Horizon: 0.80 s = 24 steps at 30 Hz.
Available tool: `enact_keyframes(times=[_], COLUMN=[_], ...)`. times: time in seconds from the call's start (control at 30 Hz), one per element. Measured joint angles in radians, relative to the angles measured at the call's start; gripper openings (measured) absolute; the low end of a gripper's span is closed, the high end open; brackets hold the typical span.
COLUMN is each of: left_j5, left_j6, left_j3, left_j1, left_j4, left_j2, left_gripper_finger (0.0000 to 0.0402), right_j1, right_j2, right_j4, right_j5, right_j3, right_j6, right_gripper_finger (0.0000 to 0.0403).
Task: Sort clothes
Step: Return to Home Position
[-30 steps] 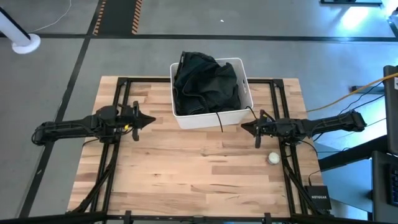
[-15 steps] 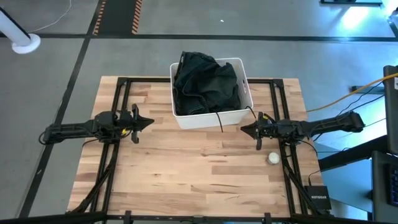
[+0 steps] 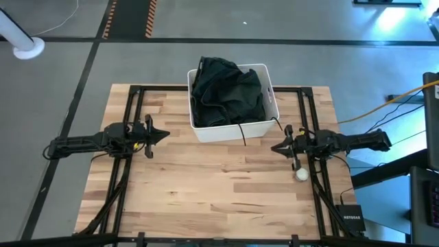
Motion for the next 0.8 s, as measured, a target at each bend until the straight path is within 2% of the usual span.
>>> enact_keyframes(times=[0.23, 0.8], left_j5=[0.042, 0.044], left_j6=[-0.006, -0.006], left_j3=[0.0, 0.0], left_j1=[0.0, 0.004], left_j4=[-0.007, -0.008], left_j2=[0.0, -0.001], left_gripper_finger=[0.0001, 0.0001], right_j1=[-0.012, -0.012], right_j2=[-0.008, 0.004], right_j4=[-0.001, -0.002], right_j5=[-0.002, -0.001], right_j3=[0.0, 0.0], right_j6=[-0.002, 0.001], right_gripper_finger=[0.0049, 0.0049])
